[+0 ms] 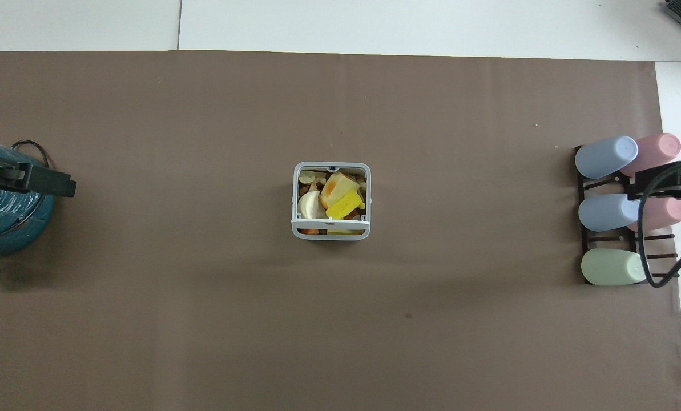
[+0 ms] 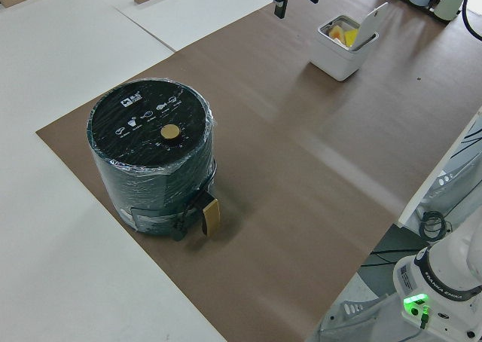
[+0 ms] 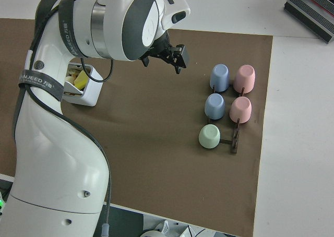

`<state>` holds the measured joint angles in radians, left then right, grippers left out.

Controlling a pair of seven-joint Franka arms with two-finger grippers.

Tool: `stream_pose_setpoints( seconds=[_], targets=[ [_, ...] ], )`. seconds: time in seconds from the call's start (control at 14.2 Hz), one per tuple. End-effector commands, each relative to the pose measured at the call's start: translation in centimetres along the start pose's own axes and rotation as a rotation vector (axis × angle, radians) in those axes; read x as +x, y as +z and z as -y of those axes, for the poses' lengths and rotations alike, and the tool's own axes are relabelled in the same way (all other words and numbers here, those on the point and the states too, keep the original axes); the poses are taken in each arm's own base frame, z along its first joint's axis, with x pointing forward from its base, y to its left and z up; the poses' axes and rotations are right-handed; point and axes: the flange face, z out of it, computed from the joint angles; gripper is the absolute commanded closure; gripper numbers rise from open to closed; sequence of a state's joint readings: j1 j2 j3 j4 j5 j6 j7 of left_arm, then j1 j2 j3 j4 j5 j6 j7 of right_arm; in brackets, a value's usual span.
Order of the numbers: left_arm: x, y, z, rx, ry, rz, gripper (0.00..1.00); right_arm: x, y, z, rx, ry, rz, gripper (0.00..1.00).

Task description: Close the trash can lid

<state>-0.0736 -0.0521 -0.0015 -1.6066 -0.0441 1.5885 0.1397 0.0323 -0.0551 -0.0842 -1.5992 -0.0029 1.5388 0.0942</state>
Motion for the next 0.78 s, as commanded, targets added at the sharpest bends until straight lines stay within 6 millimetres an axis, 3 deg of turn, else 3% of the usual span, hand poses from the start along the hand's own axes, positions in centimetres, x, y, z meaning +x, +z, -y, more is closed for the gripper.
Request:
stream_pose_setpoints(
  seconds=[0.0, 0.28, 0.71],
  targets=[
    [-1.0, 0.0, -0.2, 0.021, -0.004, 0.006, 0.0, -0.5, -0.3, -0.2, 0.0, -0.022, -0.005, 0.0],
    [-1.3, 0.0, -0.5, 0.019, 0.002, 0.025, 0.0, -0.5, -0.3, -0.1, 0.0, -0.023, -0.005, 0.0],
    [-0.4, 0.9, -7.9, 0.018, 0.052, -0.018, 0.0, -0.5, -0.3, -0.1, 0.0, -0.023, -0.005, 0.0]
  ],
)
